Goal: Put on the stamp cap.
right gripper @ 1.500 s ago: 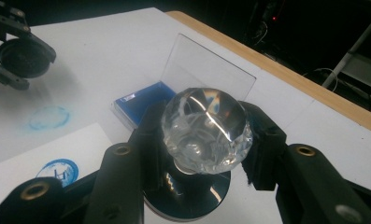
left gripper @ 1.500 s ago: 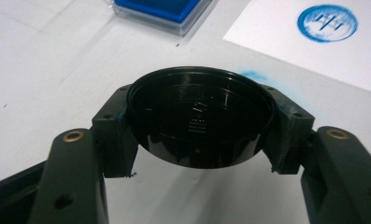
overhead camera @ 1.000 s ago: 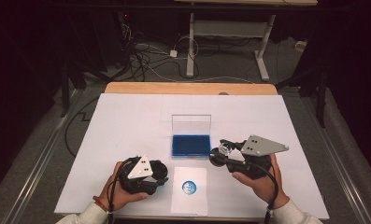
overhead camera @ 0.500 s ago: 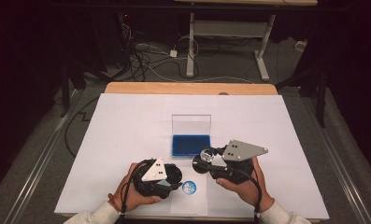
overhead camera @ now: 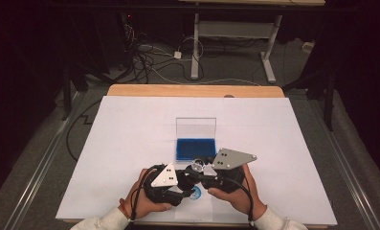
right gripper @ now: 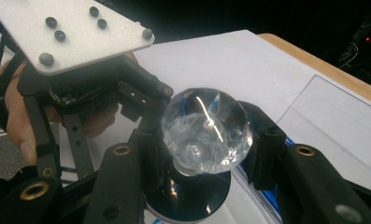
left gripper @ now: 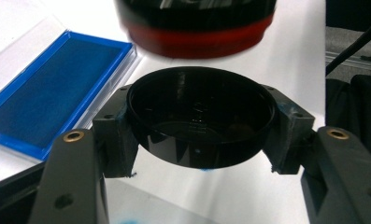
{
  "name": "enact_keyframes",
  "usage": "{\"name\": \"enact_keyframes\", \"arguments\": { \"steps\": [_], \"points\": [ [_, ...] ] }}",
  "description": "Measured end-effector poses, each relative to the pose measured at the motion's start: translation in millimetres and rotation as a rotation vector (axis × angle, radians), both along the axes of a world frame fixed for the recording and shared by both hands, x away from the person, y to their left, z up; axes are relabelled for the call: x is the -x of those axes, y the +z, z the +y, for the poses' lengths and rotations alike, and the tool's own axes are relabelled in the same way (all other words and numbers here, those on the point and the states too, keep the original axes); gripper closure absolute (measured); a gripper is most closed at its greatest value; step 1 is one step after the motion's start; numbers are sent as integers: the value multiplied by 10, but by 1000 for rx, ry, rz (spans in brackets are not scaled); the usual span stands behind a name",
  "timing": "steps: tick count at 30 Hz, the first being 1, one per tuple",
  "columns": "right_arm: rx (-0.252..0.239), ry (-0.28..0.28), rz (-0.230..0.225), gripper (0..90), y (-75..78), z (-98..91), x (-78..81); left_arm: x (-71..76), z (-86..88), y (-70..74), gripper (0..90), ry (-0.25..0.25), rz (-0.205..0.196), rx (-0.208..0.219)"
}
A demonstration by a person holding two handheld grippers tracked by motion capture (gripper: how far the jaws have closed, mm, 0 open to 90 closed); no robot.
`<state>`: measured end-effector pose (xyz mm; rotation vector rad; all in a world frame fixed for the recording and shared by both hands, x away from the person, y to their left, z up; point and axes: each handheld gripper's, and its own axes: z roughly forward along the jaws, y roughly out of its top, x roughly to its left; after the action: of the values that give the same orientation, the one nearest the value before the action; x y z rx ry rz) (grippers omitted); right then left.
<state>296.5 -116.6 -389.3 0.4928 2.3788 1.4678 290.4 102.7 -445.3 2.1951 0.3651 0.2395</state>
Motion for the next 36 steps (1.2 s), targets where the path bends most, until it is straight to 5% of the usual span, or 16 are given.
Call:
{"name": "enact_keyframes", "arguments": {
  "steps": [25,36],
  "points": [
    [-11,6,8,569,-26,23,-1,-57,-113,43,365,-2,11,85],
    [-53,6,35,570,-34,-44,-28,-33,-75,76,365,53,-17,99]
  ]
}}
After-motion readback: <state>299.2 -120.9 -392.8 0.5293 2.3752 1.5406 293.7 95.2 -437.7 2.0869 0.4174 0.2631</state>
